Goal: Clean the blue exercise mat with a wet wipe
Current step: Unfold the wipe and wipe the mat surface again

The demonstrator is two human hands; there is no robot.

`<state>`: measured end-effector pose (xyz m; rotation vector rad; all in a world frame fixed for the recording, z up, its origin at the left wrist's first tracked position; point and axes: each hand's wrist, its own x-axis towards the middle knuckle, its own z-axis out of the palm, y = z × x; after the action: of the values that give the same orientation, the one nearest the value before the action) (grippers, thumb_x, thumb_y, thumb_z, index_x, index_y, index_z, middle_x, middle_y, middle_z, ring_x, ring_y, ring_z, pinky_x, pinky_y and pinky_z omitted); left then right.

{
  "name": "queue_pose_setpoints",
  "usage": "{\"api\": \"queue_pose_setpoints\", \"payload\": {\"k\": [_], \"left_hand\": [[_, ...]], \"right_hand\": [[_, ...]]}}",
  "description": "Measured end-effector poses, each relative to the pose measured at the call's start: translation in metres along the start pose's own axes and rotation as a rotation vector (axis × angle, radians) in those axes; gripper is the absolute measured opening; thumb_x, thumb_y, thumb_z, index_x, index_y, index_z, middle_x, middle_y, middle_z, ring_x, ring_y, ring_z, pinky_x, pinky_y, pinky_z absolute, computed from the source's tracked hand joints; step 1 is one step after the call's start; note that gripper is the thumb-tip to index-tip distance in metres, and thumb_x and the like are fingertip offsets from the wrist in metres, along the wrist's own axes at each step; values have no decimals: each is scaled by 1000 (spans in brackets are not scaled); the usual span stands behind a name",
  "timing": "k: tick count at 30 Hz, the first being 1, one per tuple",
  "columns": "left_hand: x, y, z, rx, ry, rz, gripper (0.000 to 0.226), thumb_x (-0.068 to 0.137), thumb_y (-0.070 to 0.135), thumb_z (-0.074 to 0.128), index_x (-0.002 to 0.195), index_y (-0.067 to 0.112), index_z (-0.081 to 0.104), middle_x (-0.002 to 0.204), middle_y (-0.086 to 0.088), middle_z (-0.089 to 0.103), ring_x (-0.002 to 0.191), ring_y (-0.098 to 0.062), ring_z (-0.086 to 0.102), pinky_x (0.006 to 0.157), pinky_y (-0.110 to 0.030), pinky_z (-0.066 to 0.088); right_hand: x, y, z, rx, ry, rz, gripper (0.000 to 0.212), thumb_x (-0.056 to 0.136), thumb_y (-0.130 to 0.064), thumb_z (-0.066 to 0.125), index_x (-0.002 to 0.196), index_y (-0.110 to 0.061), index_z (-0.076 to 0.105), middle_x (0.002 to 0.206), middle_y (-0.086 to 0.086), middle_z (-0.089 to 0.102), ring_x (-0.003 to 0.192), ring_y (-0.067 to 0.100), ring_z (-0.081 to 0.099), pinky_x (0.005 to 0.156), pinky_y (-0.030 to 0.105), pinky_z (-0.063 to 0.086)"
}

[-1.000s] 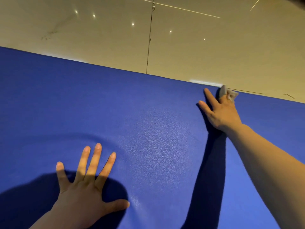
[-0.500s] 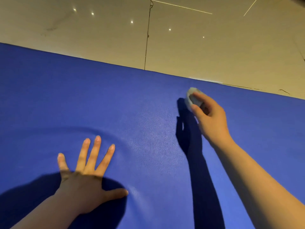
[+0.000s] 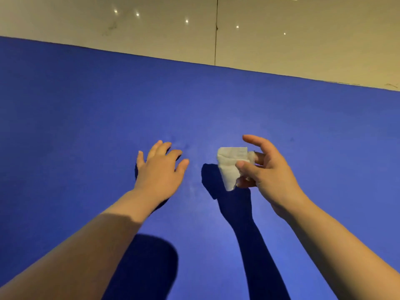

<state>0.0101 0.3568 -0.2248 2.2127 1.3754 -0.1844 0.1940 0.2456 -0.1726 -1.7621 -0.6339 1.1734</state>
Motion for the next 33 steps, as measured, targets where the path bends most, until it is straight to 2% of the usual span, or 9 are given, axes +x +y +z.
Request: {"api": "queue_pose_setpoints", "payload": {"k": [2,3,7,13,16,19,23,26,33], "left_hand": [[-19,14,-13,-430,62,-55,27,101,42,42,112,29,62,126,10,56,123,-14,48,104,-36,38],[-29,22,-19,-663,-57,-102,25,100,45,43,106,30,62,115,12,60,111,-11,55,93,-28,43],[-73,40,-28,-1023,-489,-150,24,94,46,56,101,26,66,101,3,73,97,-15,69,84,-32,55],[-119,28,-25,-1277,-161,-256,10,88,21,70,82,15,65,90,-5,70,76,-13,70,67,-27,59],[-138,13,-23,-1252,-112,-259,7,86,16,72,89,14,65,83,-4,69,67,-11,68,68,-30,58],[-155,0,-20,-1154,-208,-187,19,86,9,71,101,20,65,78,0,68,65,-8,65,66,-28,55],[-174,-17,-9,-829,-375,-27,38,82,4,75,105,31,65,103,4,66,74,-10,63,68,-23,53],[-184,-21,2,-690,-431,16,35,81,10,77,100,36,64,95,6,70,78,-8,66,75,-26,52],[-185,-26,14,-540,-326,70,14,84,28,75,95,28,66,80,9,67,65,3,59,64,-11,45]], "right_hand": [[-16,-1,3,-22,-68,-16,45,95,-5,60,125,-37,51,92,13,59,64,15,61,59,25,54],[-24,-1,5,-33,-106,-28,44,95,-6,59,127,-35,50,87,15,58,63,18,60,60,26,54],[-60,2,19,-85,-242,-63,44,96,-9,57,134,-29,46,82,14,65,70,20,65,62,25,54],[-109,23,34,-60,-279,-31,55,91,-2,64,133,-31,45,87,14,69,66,22,64,62,26,53],[-129,36,45,-90,-258,-2,56,90,-5,66,130,-37,43,73,2,68,61,17,62,64,28,53],[-142,46,56,-232,-254,87,47,91,-10,66,129,-31,50,86,7,70,69,20,67,67,34,59],[-155,50,69,-360,-314,195,8,90,-17,69,96,-17,63,96,12,68,84,24,67,62,35,60],[-166,62,79,-368,-291,202,9,89,-13,70,82,-14,65,86,11,70,78,24,68,73,47,60],[-184,88,87,-207,-144,214,12,93,-7,61,96,-19,61,88,13,71,73,25,68,73,41,60]]}}
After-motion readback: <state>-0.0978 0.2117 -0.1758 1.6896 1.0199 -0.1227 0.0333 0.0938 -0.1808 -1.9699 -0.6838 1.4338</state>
